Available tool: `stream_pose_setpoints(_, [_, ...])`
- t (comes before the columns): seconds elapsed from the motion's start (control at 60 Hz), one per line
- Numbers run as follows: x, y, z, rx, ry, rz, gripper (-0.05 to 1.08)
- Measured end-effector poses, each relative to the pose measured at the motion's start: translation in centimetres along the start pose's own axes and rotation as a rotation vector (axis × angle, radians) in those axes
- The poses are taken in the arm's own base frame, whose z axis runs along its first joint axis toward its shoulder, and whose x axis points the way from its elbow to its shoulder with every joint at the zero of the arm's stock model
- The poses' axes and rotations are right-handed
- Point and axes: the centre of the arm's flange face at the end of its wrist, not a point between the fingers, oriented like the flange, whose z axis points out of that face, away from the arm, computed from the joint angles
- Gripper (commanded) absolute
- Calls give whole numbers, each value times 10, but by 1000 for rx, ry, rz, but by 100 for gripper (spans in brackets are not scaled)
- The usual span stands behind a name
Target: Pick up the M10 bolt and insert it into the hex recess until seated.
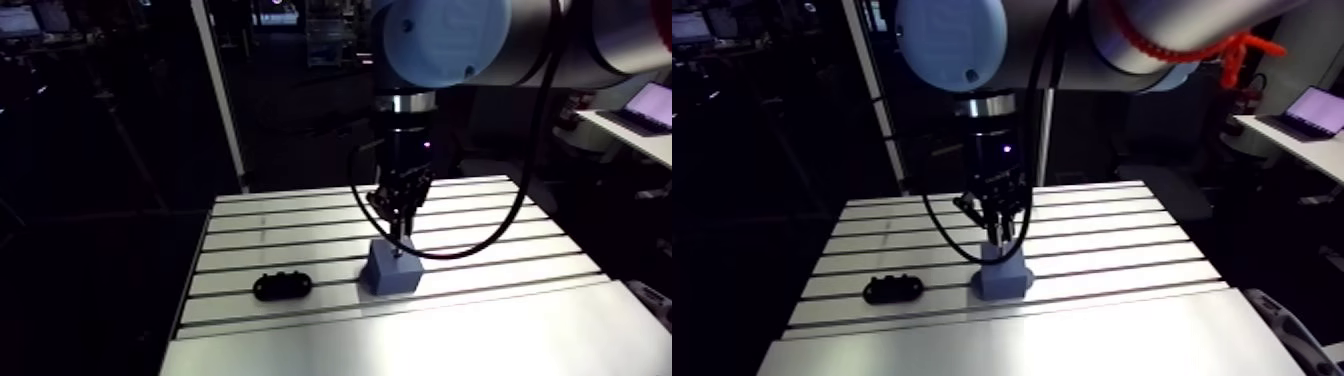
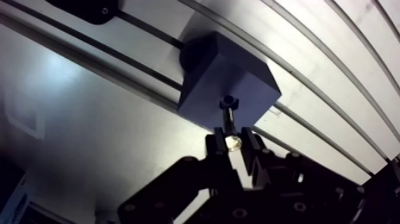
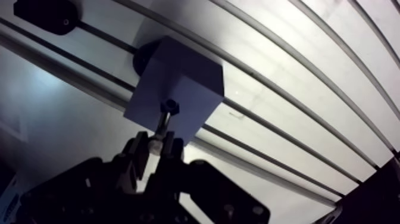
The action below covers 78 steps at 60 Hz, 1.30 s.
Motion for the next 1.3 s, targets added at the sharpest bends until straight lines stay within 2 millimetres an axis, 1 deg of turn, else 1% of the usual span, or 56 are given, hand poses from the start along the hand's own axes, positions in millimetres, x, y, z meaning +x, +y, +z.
stream_pose_setpoints(1.3, [1, -1, 9, -9, 11, -3, 108])
